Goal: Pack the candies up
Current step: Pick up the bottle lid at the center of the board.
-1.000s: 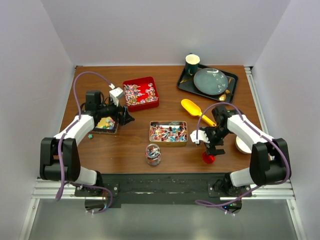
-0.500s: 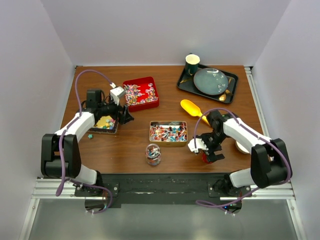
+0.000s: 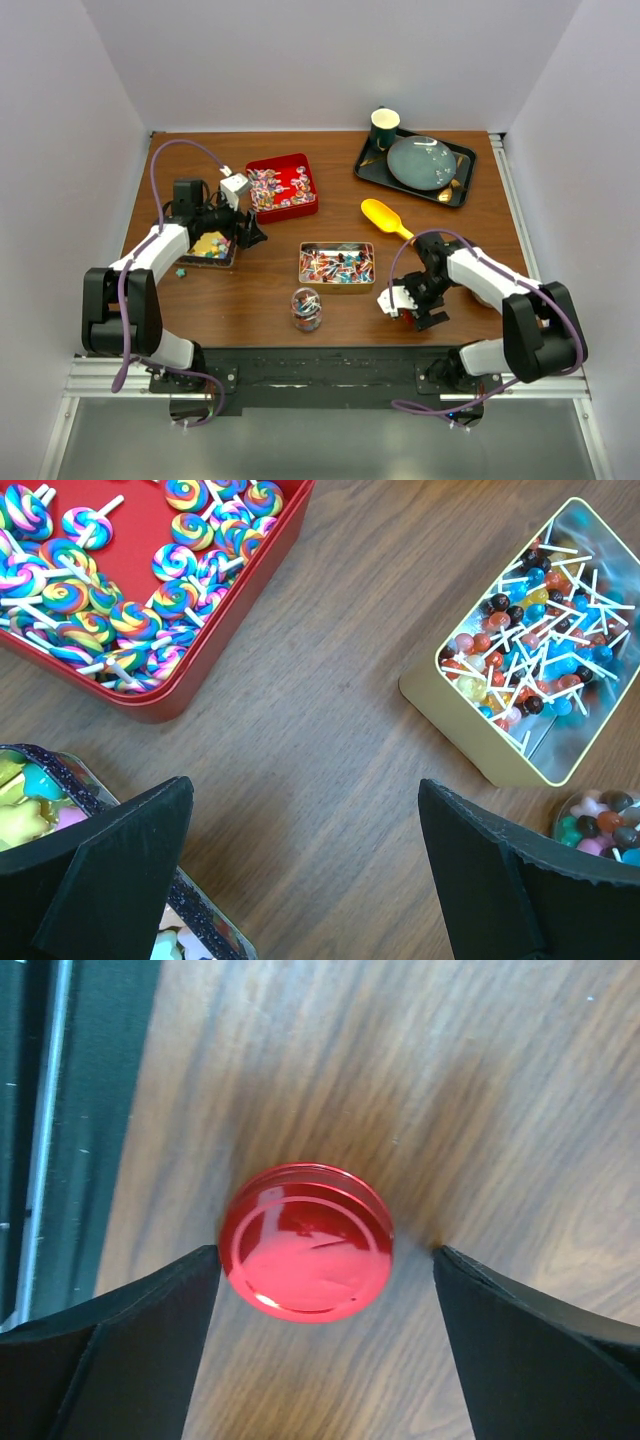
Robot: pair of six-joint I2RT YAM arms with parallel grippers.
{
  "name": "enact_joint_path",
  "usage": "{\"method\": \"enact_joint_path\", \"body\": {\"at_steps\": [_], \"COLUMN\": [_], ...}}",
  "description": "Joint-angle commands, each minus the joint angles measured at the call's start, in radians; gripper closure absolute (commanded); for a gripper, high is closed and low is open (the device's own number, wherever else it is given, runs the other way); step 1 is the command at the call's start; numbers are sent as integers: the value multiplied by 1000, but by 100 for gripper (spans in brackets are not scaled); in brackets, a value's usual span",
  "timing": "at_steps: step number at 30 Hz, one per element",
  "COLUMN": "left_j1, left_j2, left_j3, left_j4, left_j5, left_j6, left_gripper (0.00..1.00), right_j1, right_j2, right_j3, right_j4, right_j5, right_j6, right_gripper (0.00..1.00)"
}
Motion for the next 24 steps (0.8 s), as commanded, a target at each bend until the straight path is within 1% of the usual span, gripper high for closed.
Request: {"method": "enact_joint_path", "body": {"at_steps": [1,3,5,8,10,11,12,13,14,16,17,19,20,21,22,24], "left_j1": [-5,-5,-5,-5,-5,-5,-5,-5,-5,-5,-5,-15,-21,-35,-44,-81], "left_j2": [-26,-28,-27,-23,-16,-11,-2,1,3,1,6,16,30,33,33,13], "left_j3": [9,7,7,7,22,33,56,67,75,81,81,81,82,81,78,47], "left_j4": [-1,-27,-53,-122,-194,-224,-296,-333,-369,-456,-528,-600,-675,-701,-717,-711], "left_j5": [10,13,28,57,70,90,99,111,131,153,180,197,211,215,225,238], "left_j6": [56,87,115,181,245,301,335,377,450,529,625,725,830,874,926,958], "left_gripper": [0,0,0,0,1,2,2,2,2,2,2,2,2,2,2,2], "right_j1": [13,14,13,16,17,17,16,16,16,16,14,13,11,9,5,-3], "right_j2": [15,36,44,42,44,45,47,47,44,35,24,18,16,18,19,22], "right_j3": [0,14,22,25,33,40,46,53,65,76,91,118,157,180,228,278], "right_j4": [35,22,14,15,12,9,9,2,-9,-14,-18,-46,-55,-67,-89,-106], "right_j5": [8,11,7,-1,-1,-5,-4,-7,-7,-1,1,1,-2,-10,-15,-24], "right_j6": [-3,4,6,4,7,19,29,41,62,111,130,197,226,293,321,403], "right_gripper": [16,21,23,26,32,36,38,39,40,41,42,42,43,43,44,45]}}
